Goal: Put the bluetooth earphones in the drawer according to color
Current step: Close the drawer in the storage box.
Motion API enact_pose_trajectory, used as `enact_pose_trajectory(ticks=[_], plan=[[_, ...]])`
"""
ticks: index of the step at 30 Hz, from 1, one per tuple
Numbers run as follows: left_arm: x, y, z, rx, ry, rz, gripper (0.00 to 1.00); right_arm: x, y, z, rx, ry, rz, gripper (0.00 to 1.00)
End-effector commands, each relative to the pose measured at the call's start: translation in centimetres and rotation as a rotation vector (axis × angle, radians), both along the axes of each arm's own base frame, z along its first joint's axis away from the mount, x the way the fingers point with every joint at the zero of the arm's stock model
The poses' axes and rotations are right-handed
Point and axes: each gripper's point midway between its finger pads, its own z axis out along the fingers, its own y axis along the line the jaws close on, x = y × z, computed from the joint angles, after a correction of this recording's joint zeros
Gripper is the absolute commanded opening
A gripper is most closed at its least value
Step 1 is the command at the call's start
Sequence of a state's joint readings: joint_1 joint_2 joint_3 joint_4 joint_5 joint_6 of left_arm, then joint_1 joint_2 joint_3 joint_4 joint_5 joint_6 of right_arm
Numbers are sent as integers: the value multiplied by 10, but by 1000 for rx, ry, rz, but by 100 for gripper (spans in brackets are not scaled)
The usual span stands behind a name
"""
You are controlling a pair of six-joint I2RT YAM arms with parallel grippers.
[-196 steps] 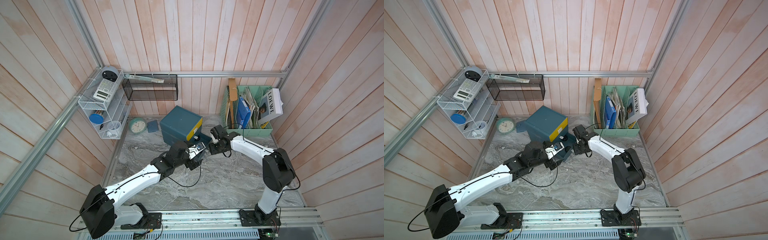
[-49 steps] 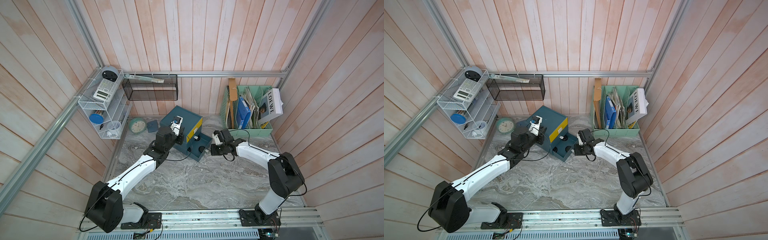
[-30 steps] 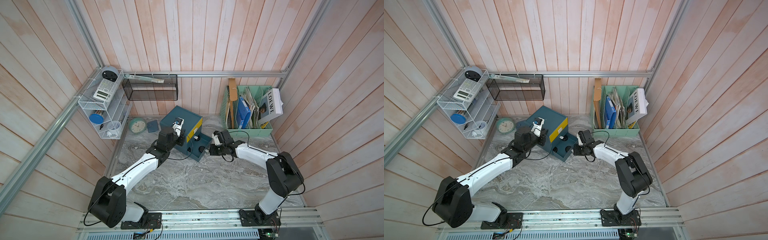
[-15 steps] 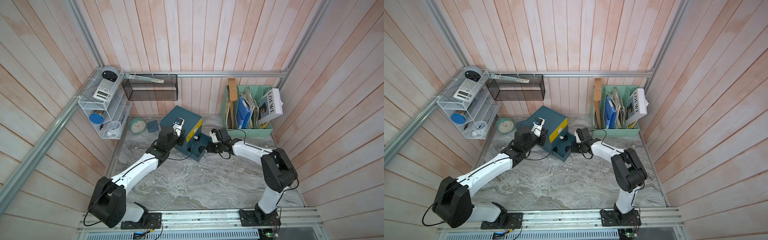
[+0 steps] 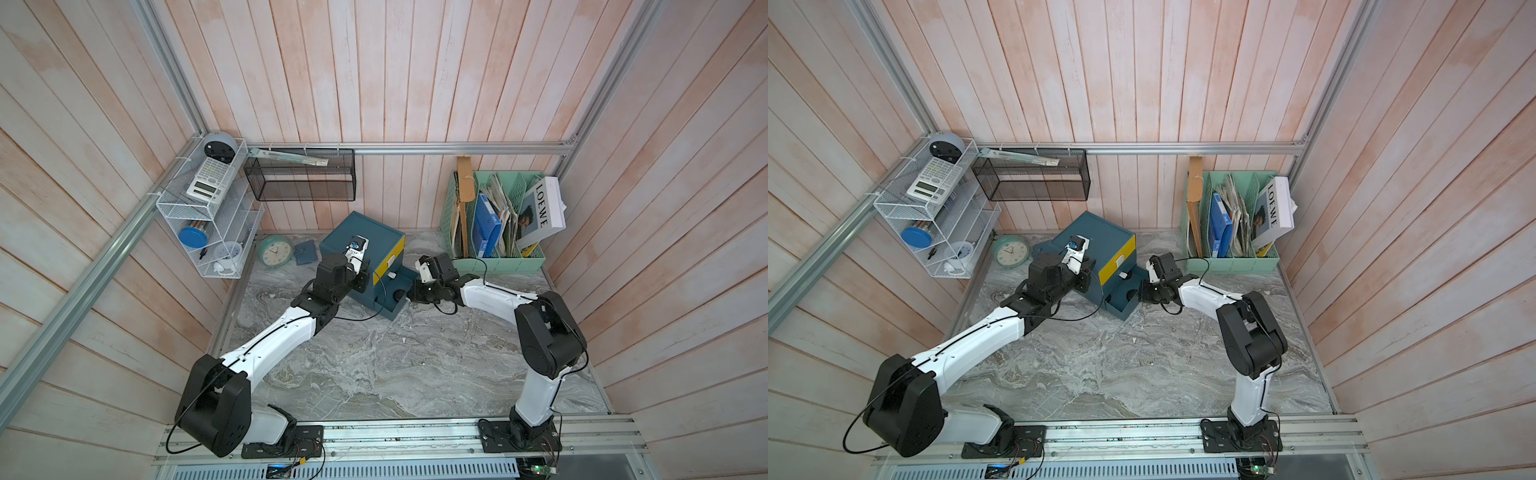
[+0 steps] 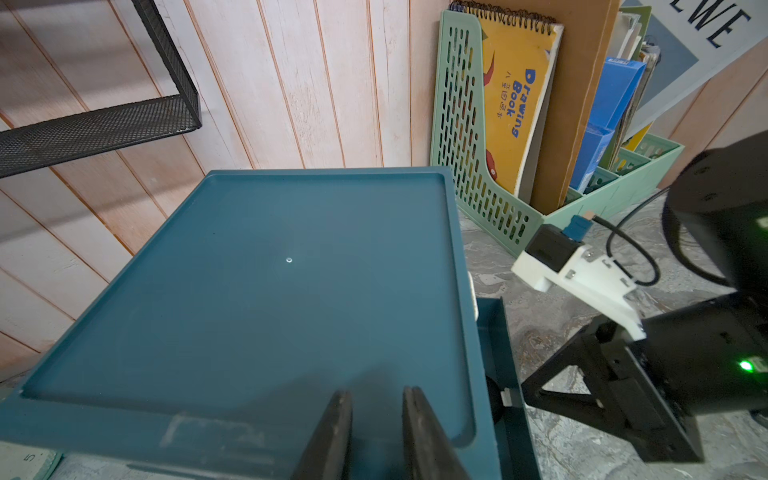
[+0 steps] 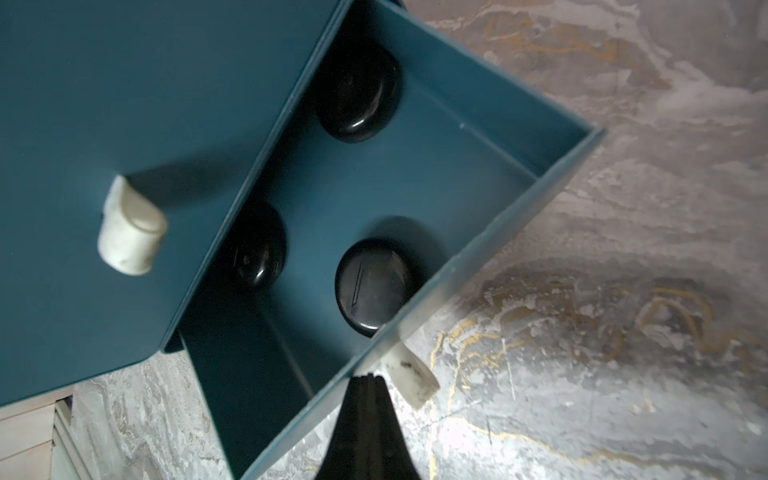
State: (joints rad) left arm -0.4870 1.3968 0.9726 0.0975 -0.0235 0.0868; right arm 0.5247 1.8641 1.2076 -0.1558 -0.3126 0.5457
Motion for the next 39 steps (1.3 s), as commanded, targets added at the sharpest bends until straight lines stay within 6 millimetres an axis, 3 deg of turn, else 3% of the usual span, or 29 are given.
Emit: enact_pose_trajectory(ticks=[1,39], plan=[[-3,6,-3,34,16,8,26,9,16,6,50,-13,10,0],[-5,4,-7,55,23,4,25,31,70,1,247,21,-24,0]])
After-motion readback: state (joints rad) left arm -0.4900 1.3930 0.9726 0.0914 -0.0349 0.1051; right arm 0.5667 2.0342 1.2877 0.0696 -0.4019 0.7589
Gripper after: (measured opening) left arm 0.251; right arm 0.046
